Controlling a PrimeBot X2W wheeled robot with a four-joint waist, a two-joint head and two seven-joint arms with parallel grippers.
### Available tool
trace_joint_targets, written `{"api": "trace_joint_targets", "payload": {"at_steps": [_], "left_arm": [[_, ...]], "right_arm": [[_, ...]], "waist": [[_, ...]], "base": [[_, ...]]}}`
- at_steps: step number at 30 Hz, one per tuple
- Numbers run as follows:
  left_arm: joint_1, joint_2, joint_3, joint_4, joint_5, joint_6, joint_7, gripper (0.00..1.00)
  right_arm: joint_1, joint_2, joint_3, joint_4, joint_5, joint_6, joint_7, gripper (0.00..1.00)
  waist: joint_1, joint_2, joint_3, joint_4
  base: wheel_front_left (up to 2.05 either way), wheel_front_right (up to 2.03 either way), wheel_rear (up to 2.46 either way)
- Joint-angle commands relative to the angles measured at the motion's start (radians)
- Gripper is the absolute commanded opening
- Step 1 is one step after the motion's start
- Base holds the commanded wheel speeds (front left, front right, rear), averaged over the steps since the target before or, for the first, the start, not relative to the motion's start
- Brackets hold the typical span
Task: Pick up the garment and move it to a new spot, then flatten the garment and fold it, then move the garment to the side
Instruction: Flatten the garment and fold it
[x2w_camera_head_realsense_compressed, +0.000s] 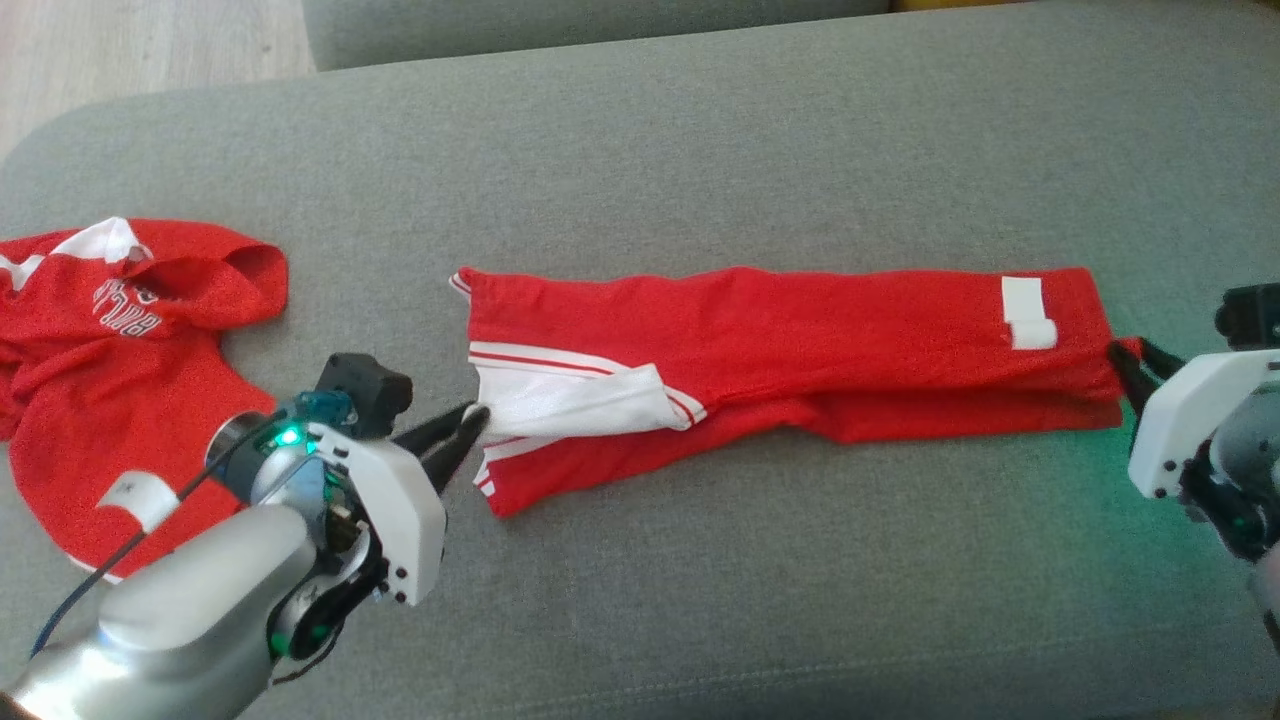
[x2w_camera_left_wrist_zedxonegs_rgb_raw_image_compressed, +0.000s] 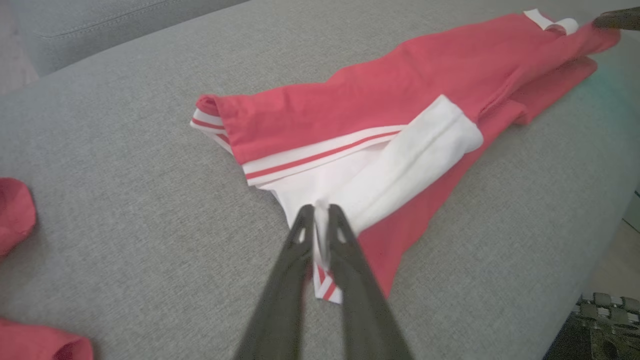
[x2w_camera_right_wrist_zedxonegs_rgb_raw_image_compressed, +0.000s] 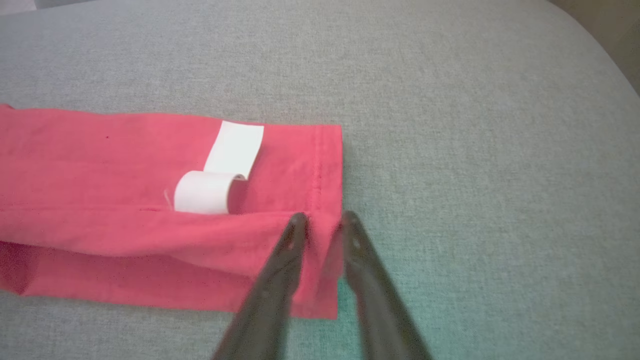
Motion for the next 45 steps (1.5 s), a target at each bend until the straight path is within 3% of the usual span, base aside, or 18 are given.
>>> {"api": "trace_joint_targets", "payload": {"at_steps": [1, 6, 13, 17, 21, 22, 23, 25, 31, 36, 45], "left_arm": [[-0.036, 0.027, 0.042, -0.008, 0.012, 0.008, -0.013, 1.0], [-0.024, 0.017, 0.065, 0.011, -0.012, 0.027, -0.038, 1.0], [0.001, -0.03, 0.196, 0.06, -0.071, 0.099, -0.207, 1.0], [0.04, -0.079, 0.338, 0.046, -0.099, 0.128, -0.247, 1.0], [0.14, -0.169, 0.602, -0.053, -0.01, 0.139, -0.249, 1.0], [0.177, -0.195, 0.662, -0.081, 0.033, 0.132, -0.249, 1.0], [0.259, -0.256, 0.773, -0.129, 0.124, 0.114, -0.249, 1.0], [0.34, -0.326, 0.87, -0.166, 0.2, 0.085, -0.249, 1.0], [0.507, -0.5, 1.06, -0.212, 0.382, -0.051, -0.249, 1.0], [0.534, -0.543, 1.122, -0.197, 0.452, -0.127, -0.249, 1.0], [0.504, -0.552, 1.129, -0.168, 0.492, -0.17, -0.25, 1.0]], "right_arm": [[0.007, -0.03, -0.008, -0.034, -0.001, -0.001, 0.006, 1.0], [0.031, -0.024, -0.065, -0.074, -0.019, -0.001, 0.014, 1.0], [0.049, 0.042, -0.151, -0.158, -0.041, -0.001, -0.109, 1.0], [0.07, 0.103, -0.195, -0.228, -0.044, -0.001, -0.226, 1.0], [0.111, 0.16, -0.207, -0.298, -0.062, -0.001, -0.336, 1.0], [0.123, 0.175, -0.207, -0.311, -0.065, -0.001, -0.358, 1.0], [0.144, 0.202, -0.209, -0.327, -0.081, -0.001, -0.401, 1.0], [0.162, 0.226, -0.21, -0.331, -0.106, -0.001, -0.441, 1.0], [0.207, 0.293, -0.205, -0.316, -0.163, -0.001, -0.501, 1.0], [0.21, 0.312, -0.222, -0.297, -0.18, -0.001, -0.511, 1.0], [0.148, 0.353, -0.423, -0.173, -0.221, -0.001, -0.443, 1.0]], "waist": [[0.0001, -0.0001, 0.0, -0.002], [0.0001, -0.0001, -0.009, -0.006], [0.0001, -0.0001, -0.033, -0.003], [0.0001, -0.0001, -0.049, 0.005], [0.0001, -0.0001, -0.063, 0.013], [0.0001, -0.0001, -0.067, 0.014], [0.0001, -0.0001, -0.072, 0.013], [0.0001, -0.0001, -0.073, 0.014], [0.0001, -0.0001, -0.076, 0.022], [0.0001, -0.0001, -0.065, 0.032], [0.0001, -0.0001, -0.014, 0.039]], "base": [[0.0, 0.0, 0.0], [0.0, 0.0, 0.0], [0.0, 0.0, 0.0], [0.0, 0.0, 0.0], [0.0, 0.0, 0.0], [0.0, 0.0, 0.0], [0.0, 0.0, 0.0], [0.0, 0.0, 0.0], [0.0, 0.0, 0.0], [0.0, 0.0, 0.0], [0.0, 0.0, 0.0]]}}
